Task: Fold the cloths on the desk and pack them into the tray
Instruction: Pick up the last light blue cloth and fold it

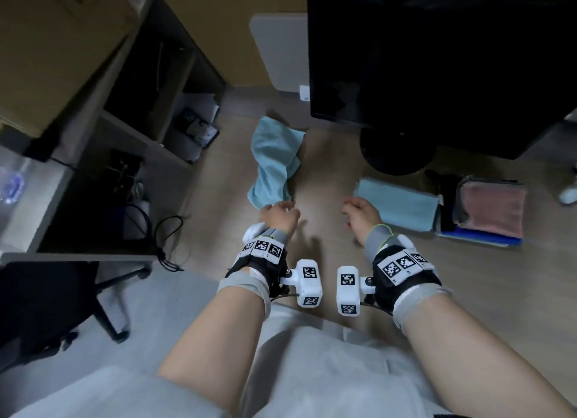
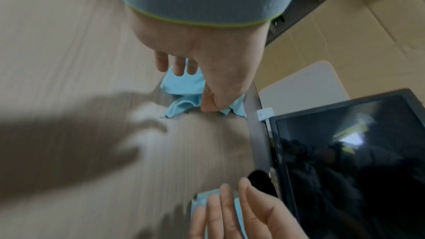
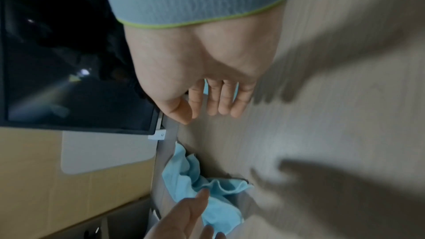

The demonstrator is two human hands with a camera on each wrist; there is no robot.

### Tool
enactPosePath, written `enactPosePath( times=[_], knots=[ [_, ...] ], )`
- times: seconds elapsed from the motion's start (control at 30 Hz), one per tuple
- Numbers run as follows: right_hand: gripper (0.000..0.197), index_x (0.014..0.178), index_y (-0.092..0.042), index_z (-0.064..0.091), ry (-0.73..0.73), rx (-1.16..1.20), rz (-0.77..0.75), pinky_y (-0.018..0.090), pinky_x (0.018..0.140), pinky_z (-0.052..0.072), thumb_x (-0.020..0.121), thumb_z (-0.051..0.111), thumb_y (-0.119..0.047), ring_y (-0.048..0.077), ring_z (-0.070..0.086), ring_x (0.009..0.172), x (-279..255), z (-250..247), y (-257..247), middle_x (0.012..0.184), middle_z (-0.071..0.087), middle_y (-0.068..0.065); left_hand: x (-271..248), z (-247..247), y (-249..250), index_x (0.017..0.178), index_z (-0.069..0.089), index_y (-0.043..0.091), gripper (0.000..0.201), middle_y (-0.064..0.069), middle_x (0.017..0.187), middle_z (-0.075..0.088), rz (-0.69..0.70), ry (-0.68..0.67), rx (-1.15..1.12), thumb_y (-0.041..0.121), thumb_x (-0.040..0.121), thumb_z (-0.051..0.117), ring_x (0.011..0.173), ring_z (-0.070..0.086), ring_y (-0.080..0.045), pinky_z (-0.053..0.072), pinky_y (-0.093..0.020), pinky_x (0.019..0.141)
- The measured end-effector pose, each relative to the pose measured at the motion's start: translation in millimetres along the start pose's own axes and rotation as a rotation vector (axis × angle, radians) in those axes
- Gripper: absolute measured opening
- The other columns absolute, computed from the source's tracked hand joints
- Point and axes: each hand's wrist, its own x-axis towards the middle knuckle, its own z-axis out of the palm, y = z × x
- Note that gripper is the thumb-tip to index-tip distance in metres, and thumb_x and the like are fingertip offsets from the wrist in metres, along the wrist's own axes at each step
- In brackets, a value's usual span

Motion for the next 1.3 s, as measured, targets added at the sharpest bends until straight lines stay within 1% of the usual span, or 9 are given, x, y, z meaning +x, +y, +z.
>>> enactPosePath(
  times=[0.17,0.27,0.37,0.43,0.6,0.73,0.97,1.13,1.3],
  knots=[
    [0.022,0.099,-0.018,0.063,-0.048,-0.055,0.017,0.015,0.065,0.041,0.089,0.056,0.0,0.006,0.05,0.069,12.4,36.6,-1.6,0.079,0.058,-0.007,19.3,-16.5,-9.3,0.122,0.059,0.05,0.044,-0.005,0.148,0.039,0.003,-0.177,0.119,0.045,0.079,0.052,0.128,0.047,-0.032,0.038,-0.036,0.106],
    [0.018,0.091,-0.02,0.062,-0.02,-0.079,0.042,0.017,0.065,0.039,0.089,0.057,-0.003,0.008,0.051,0.072,21.0,57.2,-1.7,0.081,0.059,-0.004,39.3,-15.9,-11.9,0.113,0.059,0.049,0.047,0.006,0.144,0.043,0.047,-0.272,0.19,0.062,0.069,0.048,0.133,0.042,-0.03,0.035,-0.041,0.106],
    [0.019,0.101,-0.017,0.065,0.018,-0.128,0.069,0.016,0.056,0.039,0.089,0.057,-0.005,0.008,0.054,0.071,24.0,75.2,-1.3,0.084,0.062,-0.002,65.5,-21.2,-15.0,0.118,0.059,0.026,0.058,-0.002,0.125,0.06,0.031,-0.32,0.12,0.061,0.072,0.054,0.11,0.058,-0.033,0.045,-0.041,0.098],
    [0.022,0.106,-0.013,0.067,0.063,-0.109,0.114,0.015,0.053,0.04,0.089,0.057,-0.005,0.008,0.053,0.066,26.1,85.4,-0.2,0.079,0.061,-0.001,82.2,-31.6,-15.3,0.101,0.067,0.014,0.05,-0.01,0.094,0.07,0.049,-0.353,0.016,0.055,0.074,0.055,0.087,0.064,-0.031,0.051,-0.034,0.082],
    [0.035,0.118,-0.006,0.059,0.063,-0.055,0.127,0.012,0.043,0.04,0.084,0.061,0.001,0.002,0.053,0.048,18.1,122.4,-12.2,0.074,0.059,0.003,99.1,-62.0,-24.1,0.063,0.068,0.014,0.033,-0.003,0.058,0.062,0.114,-0.399,-0.284,0.046,0.071,0.07,0.056,0.057,-0.019,0.042,-0.024,0.055],
    [0.049,0.128,-0.016,0.054,-0.008,-0.032,0.047,0.015,0.061,0.05,0.083,0.057,0.002,0.017,0.063,0.081,-1.7,140.1,-35.2,0.098,0.064,0.011,92.8,-82.2,-24.7,0.079,0.074,0.014,0.012,-0.001,0.073,0.071,0.219,-0.444,-0.421,0.026,0.079,0.076,0.064,0.062,-0.006,0.05,-0.019,0.067],
    [0.055,0.125,-0.012,0.055,-0.088,-0.069,-0.085,0.01,0.052,0.046,0.075,0.058,0.011,0.006,0.059,0.063,-48.6,95.5,-35.6,0.084,0.064,0.004,26.5,-79.2,6.1,0.093,0.076,0.01,0.032,-0.008,0.088,0.072,0.287,-0.437,-0.648,-0.003,0.075,0.051,0.079,0.064,-0.019,0.053,-0.025,0.073],
    [0.037,0.111,-0.007,0.064,0.012,-0.143,-0.242,0.008,0.057,0.046,0.077,0.078,-0.009,0.012,0.061,0.077,-105.9,30.2,-16.8,0.094,0.067,0.003,-50.7,-58.3,17.1,0.105,0.071,0.016,0.044,-0.009,0.086,0.067,0.442,-0.352,-0.79,-0.008,0.079,0.045,0.063,0.054,-0.011,0.045,-0.018,0.057],
    [0.021,0.104,-0.01,0.07,0.139,0.009,-0.35,0.014,0.061,0.05,0.084,0.072,-0.012,0.01,0.059,0.069,-142.0,-14.2,-7.9,0.088,0.068,0.004,-88.1,-47.8,-2.8,0.113,0.065,0.015,0.045,-0.004,0.104,0.07,0.539,-0.12,-0.786,-0.012,0.077,0.058,0.095,0.066,-0.015,0.053,-0.016,0.077]
  ],
)
